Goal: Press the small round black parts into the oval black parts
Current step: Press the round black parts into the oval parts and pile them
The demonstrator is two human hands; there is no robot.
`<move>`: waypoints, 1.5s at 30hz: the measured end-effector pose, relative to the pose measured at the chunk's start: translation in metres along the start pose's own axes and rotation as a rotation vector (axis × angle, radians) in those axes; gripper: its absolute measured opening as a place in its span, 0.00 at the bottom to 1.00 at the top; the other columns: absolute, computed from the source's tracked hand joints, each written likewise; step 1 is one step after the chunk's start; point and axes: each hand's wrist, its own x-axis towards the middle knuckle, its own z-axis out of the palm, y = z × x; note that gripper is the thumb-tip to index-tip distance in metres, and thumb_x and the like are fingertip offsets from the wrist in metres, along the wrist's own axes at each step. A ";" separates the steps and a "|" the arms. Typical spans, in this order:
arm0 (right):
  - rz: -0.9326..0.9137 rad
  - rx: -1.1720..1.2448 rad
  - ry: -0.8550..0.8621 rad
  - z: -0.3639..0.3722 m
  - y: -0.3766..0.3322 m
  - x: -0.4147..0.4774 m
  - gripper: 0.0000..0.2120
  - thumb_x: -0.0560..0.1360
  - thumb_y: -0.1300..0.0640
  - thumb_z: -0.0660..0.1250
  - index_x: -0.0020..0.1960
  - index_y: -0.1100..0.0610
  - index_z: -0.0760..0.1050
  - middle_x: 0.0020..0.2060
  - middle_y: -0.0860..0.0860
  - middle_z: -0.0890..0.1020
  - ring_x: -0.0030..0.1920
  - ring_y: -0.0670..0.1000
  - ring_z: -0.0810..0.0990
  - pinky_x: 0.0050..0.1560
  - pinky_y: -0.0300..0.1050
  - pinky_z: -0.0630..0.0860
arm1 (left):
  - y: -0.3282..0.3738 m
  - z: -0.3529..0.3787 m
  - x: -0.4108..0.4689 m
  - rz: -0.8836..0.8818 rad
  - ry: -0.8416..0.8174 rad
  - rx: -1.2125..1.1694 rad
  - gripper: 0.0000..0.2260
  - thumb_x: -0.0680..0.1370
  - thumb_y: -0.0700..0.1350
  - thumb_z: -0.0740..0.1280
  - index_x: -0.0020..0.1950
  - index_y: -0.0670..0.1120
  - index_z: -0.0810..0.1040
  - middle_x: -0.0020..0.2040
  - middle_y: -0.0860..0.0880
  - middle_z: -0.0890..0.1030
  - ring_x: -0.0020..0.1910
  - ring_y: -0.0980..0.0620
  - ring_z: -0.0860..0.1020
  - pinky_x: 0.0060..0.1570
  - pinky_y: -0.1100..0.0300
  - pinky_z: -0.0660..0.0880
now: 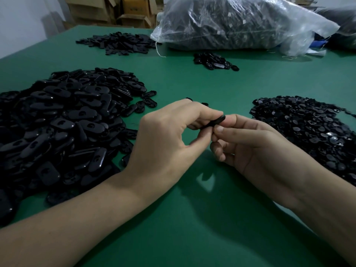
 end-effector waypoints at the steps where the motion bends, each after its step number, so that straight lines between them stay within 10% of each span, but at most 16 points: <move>1: 0.003 -0.001 -0.003 0.000 0.000 0.000 0.13 0.66 0.62 0.71 0.50 0.61 0.76 0.35 0.54 0.80 0.31 0.49 0.77 0.37 0.41 0.71 | 0.000 0.000 0.000 0.017 -0.003 0.008 0.09 0.76 0.34 0.75 0.54 0.43 0.86 0.45 0.51 0.85 0.45 0.58 0.83 0.51 0.65 0.79; 17: 0.036 0.018 -0.084 -0.015 0.004 0.009 0.06 0.63 0.62 0.75 0.39 0.57 0.81 0.35 0.55 0.81 0.31 0.51 0.80 0.35 0.41 0.78 | -0.006 -0.002 -0.002 0.197 -0.039 0.108 0.06 0.80 0.36 0.71 0.54 0.42 0.87 0.47 0.50 0.85 0.46 0.54 0.83 0.47 0.57 0.80; 26: -0.249 -0.328 0.052 -0.013 0.005 0.007 0.06 0.76 0.64 0.71 0.47 0.63 0.75 0.35 0.58 0.83 0.32 0.55 0.81 0.38 0.43 0.79 | -0.005 0.005 0.002 -0.206 -0.114 -0.162 0.11 0.74 0.34 0.75 0.51 0.49 0.86 0.41 0.58 0.85 0.41 0.61 0.84 0.45 0.67 0.79; 39: -0.402 -0.734 0.057 -0.023 0.007 0.014 0.08 0.80 0.59 0.69 0.45 0.62 0.75 0.35 0.56 0.84 0.32 0.56 0.84 0.39 0.50 0.81 | -0.013 0.003 0.002 -0.450 -0.231 -0.216 0.09 0.76 0.41 0.76 0.53 0.52 0.85 0.43 0.57 0.86 0.45 0.61 0.84 0.50 0.55 0.82; 45: -0.288 -0.574 0.189 -0.019 0.000 0.032 0.10 0.80 0.55 0.69 0.48 0.63 0.78 0.38 0.54 0.87 0.33 0.54 0.85 0.37 0.46 0.79 | -0.017 -0.023 0.041 -0.479 -0.457 0.130 0.06 0.78 0.49 0.74 0.54 0.54 0.85 0.45 0.60 0.84 0.45 0.67 0.80 0.44 0.80 0.70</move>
